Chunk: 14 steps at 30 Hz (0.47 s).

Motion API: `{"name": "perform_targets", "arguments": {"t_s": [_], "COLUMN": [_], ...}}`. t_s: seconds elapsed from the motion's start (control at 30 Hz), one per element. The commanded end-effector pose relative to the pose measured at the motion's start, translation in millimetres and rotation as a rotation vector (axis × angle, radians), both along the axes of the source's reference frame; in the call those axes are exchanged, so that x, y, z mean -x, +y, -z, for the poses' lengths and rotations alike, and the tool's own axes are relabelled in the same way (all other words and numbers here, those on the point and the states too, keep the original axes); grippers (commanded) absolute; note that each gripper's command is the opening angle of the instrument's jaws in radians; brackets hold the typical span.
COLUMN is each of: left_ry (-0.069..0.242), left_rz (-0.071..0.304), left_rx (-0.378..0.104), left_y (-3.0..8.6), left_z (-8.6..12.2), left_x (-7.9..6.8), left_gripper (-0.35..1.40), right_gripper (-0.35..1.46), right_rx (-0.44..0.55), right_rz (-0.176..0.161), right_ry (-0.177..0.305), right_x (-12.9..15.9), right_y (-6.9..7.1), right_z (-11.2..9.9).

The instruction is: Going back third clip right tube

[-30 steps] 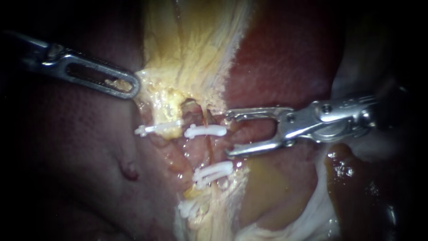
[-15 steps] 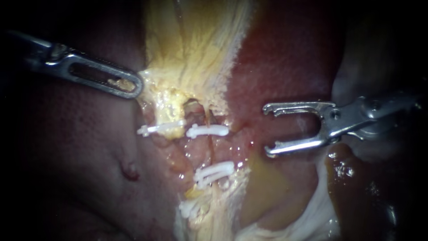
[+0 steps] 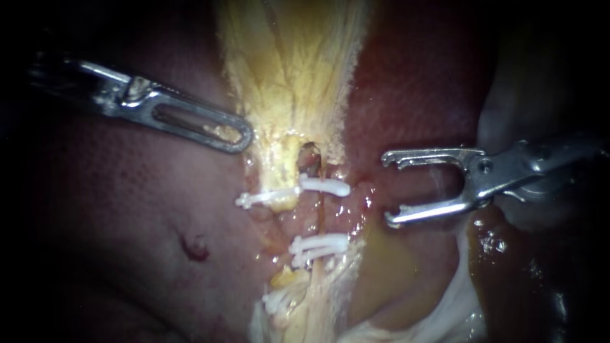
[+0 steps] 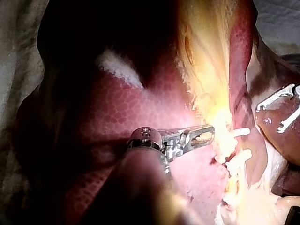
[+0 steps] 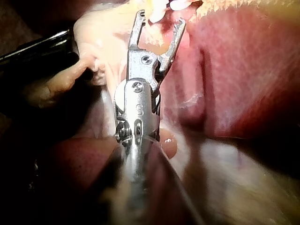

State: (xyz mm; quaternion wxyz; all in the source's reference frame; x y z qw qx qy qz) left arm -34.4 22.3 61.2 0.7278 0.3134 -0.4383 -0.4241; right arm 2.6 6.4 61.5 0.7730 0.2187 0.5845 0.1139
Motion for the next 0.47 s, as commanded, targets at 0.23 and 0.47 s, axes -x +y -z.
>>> {"name": "perform_targets", "arguments": {"t_s": [0.23,0.47], "left_ry": [-0.002,-0.002], "left_rz": [-0.004,-0.004], "left_rx": [0.000,-0.001], "left_y": [0.0,0.0], "left_z": [-0.1,-0.1], "left_x": [0.2,0.1], "left_gripper": [-0.35,-0.35], "right_gripper": [0.50,0.50], "right_rx": [0.000,0.000], "right_rz": [0.000,0.000], "right_ry": [0.000,0.000], "right_x": [0.0,0.0], "right_y": [0.0,-0.1], "right_z": [0.0,0.0]}}
